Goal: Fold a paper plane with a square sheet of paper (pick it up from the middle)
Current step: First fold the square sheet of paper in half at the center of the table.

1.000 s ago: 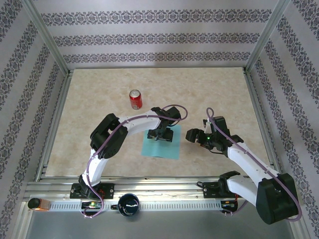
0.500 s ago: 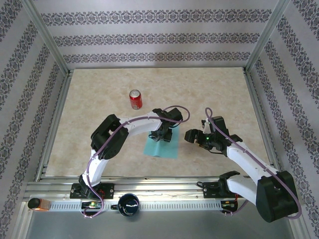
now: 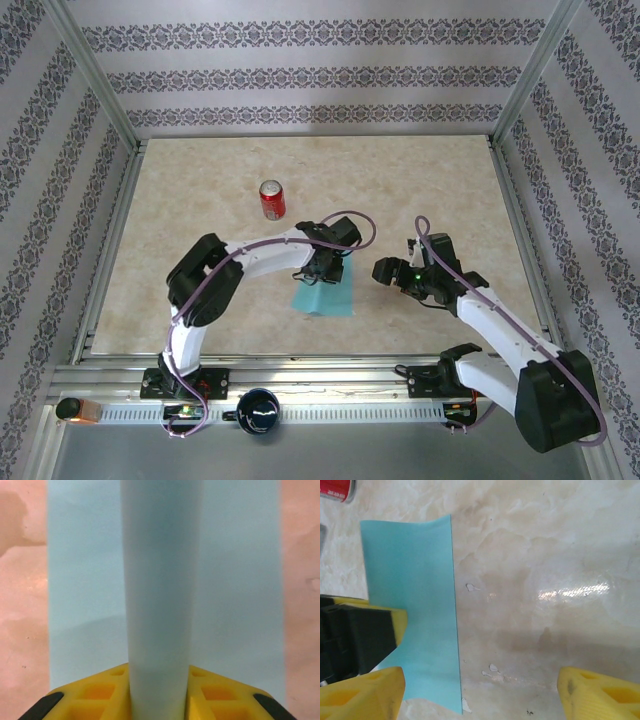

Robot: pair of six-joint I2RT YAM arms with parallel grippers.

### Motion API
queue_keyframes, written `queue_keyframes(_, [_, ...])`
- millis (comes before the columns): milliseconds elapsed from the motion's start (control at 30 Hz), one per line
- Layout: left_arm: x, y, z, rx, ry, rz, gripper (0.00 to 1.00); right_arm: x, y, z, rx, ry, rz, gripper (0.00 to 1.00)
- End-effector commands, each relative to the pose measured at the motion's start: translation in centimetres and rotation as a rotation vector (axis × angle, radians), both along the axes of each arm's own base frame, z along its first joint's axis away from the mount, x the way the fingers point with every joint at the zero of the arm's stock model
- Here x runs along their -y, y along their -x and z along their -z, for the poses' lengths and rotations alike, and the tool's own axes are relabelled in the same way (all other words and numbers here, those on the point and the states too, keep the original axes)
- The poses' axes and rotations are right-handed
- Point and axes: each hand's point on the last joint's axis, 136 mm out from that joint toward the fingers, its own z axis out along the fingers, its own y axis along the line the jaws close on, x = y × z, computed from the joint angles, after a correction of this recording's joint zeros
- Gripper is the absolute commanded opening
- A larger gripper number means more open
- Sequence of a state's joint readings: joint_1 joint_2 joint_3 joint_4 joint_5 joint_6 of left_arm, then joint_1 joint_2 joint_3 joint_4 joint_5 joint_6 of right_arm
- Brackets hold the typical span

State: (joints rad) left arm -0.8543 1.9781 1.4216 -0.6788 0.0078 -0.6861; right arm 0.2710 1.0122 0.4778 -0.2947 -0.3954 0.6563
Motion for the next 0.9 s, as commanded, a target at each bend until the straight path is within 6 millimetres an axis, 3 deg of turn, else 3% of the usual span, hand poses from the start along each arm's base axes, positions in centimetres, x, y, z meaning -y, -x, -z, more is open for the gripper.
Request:
queue_keyframes(0, [2.5,-0.8,-3.9,0.052,0.234,-0.013,0.27,0.2,-0.7,-1.2,0.052,0.008,0.019,0.8])
queue_keyframes(167, [5.4,-1.2,-7.9,0.021,0.675,-0.042,0.28,0.8,-1.0,-2.9,0.132,-0.002,0.049,0.8])
queue_keyframes(333, [5.7,-1.7,-10.0,-0.025,0.955,-0.082,0.28,1.2,-1.1,-4.4,0.218,-0.025,0.076,0.8])
queue_keyframes(533, [4.6,-1.1,-8.5,-0.055,0.942,-0.098,0.3,0.5,-1.5,-5.0,0.212,-0.064,0.061,0.8])
queue_keyframes(867, [2.8,-1.1,-5.9,-0.085,0.872,-0.173,0.3,-1.3,-2.0,-3.8,0.087,-0.084,-0.019,0.79])
